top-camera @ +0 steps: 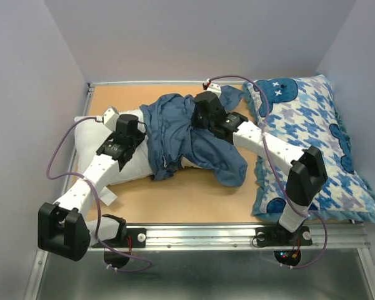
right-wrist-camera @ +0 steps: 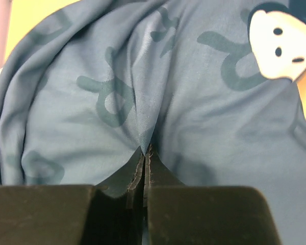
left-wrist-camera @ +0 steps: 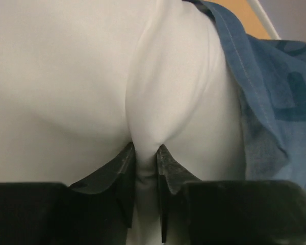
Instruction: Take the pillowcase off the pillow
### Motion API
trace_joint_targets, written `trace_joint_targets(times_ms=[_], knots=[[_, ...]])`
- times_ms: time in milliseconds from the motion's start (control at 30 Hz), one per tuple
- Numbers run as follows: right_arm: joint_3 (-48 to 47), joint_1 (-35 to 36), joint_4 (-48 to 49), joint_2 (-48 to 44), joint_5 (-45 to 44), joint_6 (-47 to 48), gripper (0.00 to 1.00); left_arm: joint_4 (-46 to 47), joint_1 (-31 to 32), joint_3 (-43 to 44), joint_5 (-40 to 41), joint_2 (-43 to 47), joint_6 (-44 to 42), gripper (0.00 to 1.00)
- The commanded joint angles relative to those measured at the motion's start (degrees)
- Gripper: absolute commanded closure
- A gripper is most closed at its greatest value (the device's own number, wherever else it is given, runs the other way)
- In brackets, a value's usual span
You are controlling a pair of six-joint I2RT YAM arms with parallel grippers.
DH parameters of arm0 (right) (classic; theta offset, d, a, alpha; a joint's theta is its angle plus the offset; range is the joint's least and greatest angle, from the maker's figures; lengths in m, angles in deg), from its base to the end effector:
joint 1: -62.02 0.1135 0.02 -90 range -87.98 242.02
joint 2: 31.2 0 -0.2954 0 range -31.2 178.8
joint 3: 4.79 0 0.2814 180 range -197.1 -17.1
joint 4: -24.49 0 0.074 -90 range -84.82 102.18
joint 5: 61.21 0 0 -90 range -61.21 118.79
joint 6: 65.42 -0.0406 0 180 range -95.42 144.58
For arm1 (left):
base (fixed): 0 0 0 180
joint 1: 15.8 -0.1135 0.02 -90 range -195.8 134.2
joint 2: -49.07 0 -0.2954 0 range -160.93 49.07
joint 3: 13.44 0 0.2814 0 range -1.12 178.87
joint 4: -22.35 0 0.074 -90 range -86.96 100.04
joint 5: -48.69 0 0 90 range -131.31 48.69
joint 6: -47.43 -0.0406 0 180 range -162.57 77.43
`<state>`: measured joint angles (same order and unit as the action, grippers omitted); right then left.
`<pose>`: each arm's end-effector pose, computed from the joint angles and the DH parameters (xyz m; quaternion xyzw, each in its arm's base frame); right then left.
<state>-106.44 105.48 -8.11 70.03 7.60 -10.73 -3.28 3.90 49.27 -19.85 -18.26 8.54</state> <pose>0.3393 0.3014 0.3457 0.0275 0.8646 0.1771 0.4694 0.2716 -0.0815 0.3071 -0.3199 0.7950 -0.1519 0.4924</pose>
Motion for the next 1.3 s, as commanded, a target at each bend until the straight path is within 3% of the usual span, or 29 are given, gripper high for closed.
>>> trace_joint_targets(times_ms=[0,200,300,533,833,900,1267], knots=[[-0.13,-0.92,-0.45,-3.23,2.03,2.35,0.99,6.29,-5.72,-2.41,-9.58,-2.8,-3.47,1.0],[1.18,-7.41,-1.68,-5.42,5.53,1.74,0.99,1.99,-14.75,3.04,-6.86,-1.58,-6.2,1.0],[3.47,-15.48,-2.12,-8.32,7.04,1.91,0.99,-0.82,-19.17,5.85,-5.81,0.79,-7.78,1.0],[3.12,-26.84,-5.27,-11.75,11.87,2.35,0.99,-2.06,-29.71,10.33,-9.32,2.12,-10.24,1.0],[0.5,-42.74,-7.73,-14.66,20.57,0.95,0.99,-2.59,-33.5,13.59,-10.99,1.68,-13.14,1.0],[-1.26,-47.83,-8.62,-13.87,25.82,0.07,1.0,-2.76,-34.73,13.94,-11.69,1.41,-13.67,1.0],[-8.73,-57.35,-12.31,-14.48,32.7,-2.13,0.99,-3.2,-39.82,17.19,-14.33,-0.34,-15.07,1.0]])
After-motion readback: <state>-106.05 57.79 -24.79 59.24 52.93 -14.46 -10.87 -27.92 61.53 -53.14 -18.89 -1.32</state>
